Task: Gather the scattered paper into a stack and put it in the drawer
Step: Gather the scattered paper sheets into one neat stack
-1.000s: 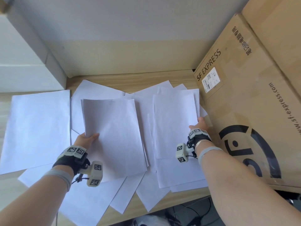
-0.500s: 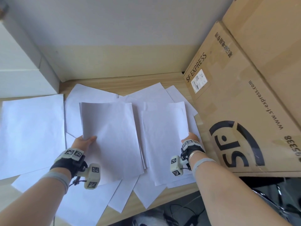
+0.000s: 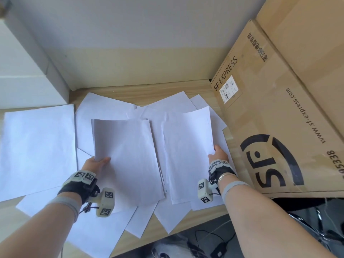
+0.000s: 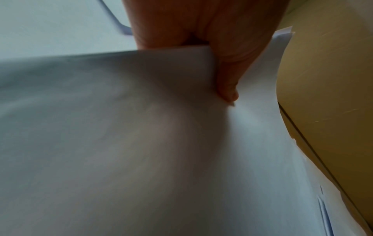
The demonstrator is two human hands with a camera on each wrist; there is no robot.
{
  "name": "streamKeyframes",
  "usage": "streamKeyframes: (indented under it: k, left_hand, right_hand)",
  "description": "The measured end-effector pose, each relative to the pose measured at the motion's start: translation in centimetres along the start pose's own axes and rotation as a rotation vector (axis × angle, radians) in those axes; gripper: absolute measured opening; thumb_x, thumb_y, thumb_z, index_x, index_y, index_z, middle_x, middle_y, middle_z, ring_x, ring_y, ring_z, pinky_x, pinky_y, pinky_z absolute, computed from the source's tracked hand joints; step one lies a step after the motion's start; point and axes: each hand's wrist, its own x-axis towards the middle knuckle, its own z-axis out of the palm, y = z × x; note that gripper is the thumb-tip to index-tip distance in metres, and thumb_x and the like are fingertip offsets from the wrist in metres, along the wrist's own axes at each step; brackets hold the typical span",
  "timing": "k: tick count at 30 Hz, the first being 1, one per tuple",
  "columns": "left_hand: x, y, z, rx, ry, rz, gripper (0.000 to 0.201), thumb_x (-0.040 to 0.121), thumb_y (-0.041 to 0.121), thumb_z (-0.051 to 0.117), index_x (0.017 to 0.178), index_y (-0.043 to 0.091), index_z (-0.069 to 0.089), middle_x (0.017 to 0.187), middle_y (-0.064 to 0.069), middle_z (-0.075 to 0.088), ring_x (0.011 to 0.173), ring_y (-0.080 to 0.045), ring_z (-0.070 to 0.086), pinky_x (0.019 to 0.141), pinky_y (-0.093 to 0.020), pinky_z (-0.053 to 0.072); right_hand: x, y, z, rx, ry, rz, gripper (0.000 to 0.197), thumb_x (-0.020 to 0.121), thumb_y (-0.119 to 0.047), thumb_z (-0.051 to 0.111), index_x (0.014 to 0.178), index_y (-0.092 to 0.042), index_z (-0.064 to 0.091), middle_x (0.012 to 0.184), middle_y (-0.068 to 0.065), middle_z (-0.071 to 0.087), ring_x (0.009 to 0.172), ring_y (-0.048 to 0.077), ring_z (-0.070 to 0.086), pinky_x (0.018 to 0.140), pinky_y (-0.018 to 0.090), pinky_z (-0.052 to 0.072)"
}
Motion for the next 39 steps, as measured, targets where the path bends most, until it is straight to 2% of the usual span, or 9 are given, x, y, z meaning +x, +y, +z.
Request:
streamKeyframes:
  k: [6, 13, 18, 21, 24, 29, 32, 35, 39]
  left_hand:
    - [-0.2, 0.1, -0.1, 0.02, 0.003, -0.014, 0.044, 0.085, 0.025, 0.064, 0.117, -0.004, 0.055, 0.098, -0.019, 0.061, 0.088, -0.034, 0.058, 0.088, -0.042, 0.047]
    - [-0.4, -0.1, 0.1, 0.032, 0.003, -0.018, 0.045, 0.086, 0.022, 0.063, 0.12, -0.006, 0.054, 0.113, -0.026, 0.063, 0.089, -0.032, 0.057, 0.088, -0.039, 0.046]
    - [-0.5, -0.2, 0.0, -0.023, -0.031, -0.048, 0.041, 0.087, 0.026, 0.061, 0.118, 0.0, 0.055, 0.096, -0.018, 0.063, 0.088, -0.032, 0.057, 0.086, -0.041, 0.045]
    - [-0.9, -0.2, 0.1, -0.065, -0.063, -0.066, 0.035, 0.086, 0.033, 0.058, 0.111, 0.009, 0.055, 0.087, -0.013, 0.062, 0.079, -0.03, 0.059, 0.079, -0.038, 0.044]
    - [-0.8, -0.1, 0.2, -0.047, -0.044, -0.049, 0.042, 0.089, 0.033, 0.056, 0.12, 0.005, 0.055, 0.096, -0.015, 0.06, 0.084, -0.03, 0.057, 0.079, -0.035, 0.041]
    - [-0.6, -0.1, 0.2, -0.049, -0.027, -0.074, 0.054, 0.083, 0.035, 0.065, 0.122, -0.002, 0.054, 0.115, -0.021, 0.063, 0.104, -0.036, 0.06, 0.096, -0.041, 0.046]
    - [-0.6, -0.4, 0.1, -0.056, -0.042, -0.089, 0.046, 0.078, 0.025, 0.072, 0.112, -0.004, 0.06, 0.102, -0.023, 0.066, 0.099, -0.039, 0.064, 0.093, -0.046, 0.05]
    - [-0.8, -0.2, -0.1, -0.056, -0.065, -0.067, 0.033, 0.08, 0.013, 0.07, 0.107, -0.002, 0.06, 0.097, -0.022, 0.064, 0.088, -0.033, 0.062, 0.085, -0.04, 0.049]
    - [-0.6, -0.3, -0.7, -0.073, -0.009, -0.046, 0.032, 0.082, 0.015, 0.068, 0.109, 0.001, 0.06, 0.097, -0.02, 0.064, 0.089, -0.033, 0.062, 0.089, -0.043, 0.05]
  right_hand:
    - [-0.6, -1.5, -1.9, 0.349, 0.047, -0.124, 0.04, 0.086, 0.006, 0.048, 0.122, -0.013, 0.047, 0.127, 0.008, 0.058, 0.108, 0.03, 0.059, 0.079, 0.029, 0.045]
    - [-1.6, -5.8, -1.8, 0.564, 0.021, -0.201, 0.056, 0.081, 0.005, 0.052, 0.131, -0.019, 0.044, 0.122, 0.006, 0.061, 0.103, 0.024, 0.062, 0.087, 0.034, 0.051]
    - [-4.5, -9.1, 1.7, 0.378, -0.155, -0.256, 0.054, 0.085, 0.002, 0.051, 0.136, -0.015, 0.042, 0.135, 0.007, 0.055, 0.121, 0.029, 0.055, 0.101, 0.034, 0.045]
    - [-6.3, -10.2, 4.1, 0.188, -0.236, -0.229, 0.041, 0.092, -0.003, 0.043, 0.132, -0.009, 0.047, 0.135, 0.01, 0.055, 0.121, 0.028, 0.054, 0.097, 0.028, 0.043]
    - [-7.8, -11.3, 5.6, 0.066, -0.268, -0.194, 0.037, 0.095, -0.007, 0.038, 0.131, -0.005, 0.046, 0.137, 0.013, 0.052, 0.124, 0.03, 0.051, 0.099, 0.029, 0.041]
    - [-9.7, -13.2, 7.3, -0.15, -0.309, -0.269, 0.035, 0.101, -0.021, 0.033, 0.128, -0.004, 0.045, 0.132, 0.019, 0.053, 0.122, 0.034, 0.052, 0.095, 0.035, 0.043]
    - [-10.2, -13.7, 8.3, -0.263, -0.312, -0.311, 0.037, 0.1, -0.031, 0.032, 0.125, -0.006, 0.045, 0.125, 0.019, 0.058, 0.117, 0.034, 0.055, 0.091, 0.037, 0.045]
    - [-9.7, -13.6, 8.3, -0.296, -0.3, -0.346, 0.041, 0.099, -0.036, 0.031, 0.121, -0.006, 0.049, 0.124, 0.018, 0.057, 0.115, 0.034, 0.055, 0.092, 0.038, 0.044]
    - [-7.5, -12.4, 6.4, -0.262, -0.054, -0.284, 0.032, 0.095, -0.027, 0.045, 0.122, -0.011, 0.048, 0.128, 0.013, 0.046, 0.118, 0.033, 0.048, 0.093, 0.042, 0.043]
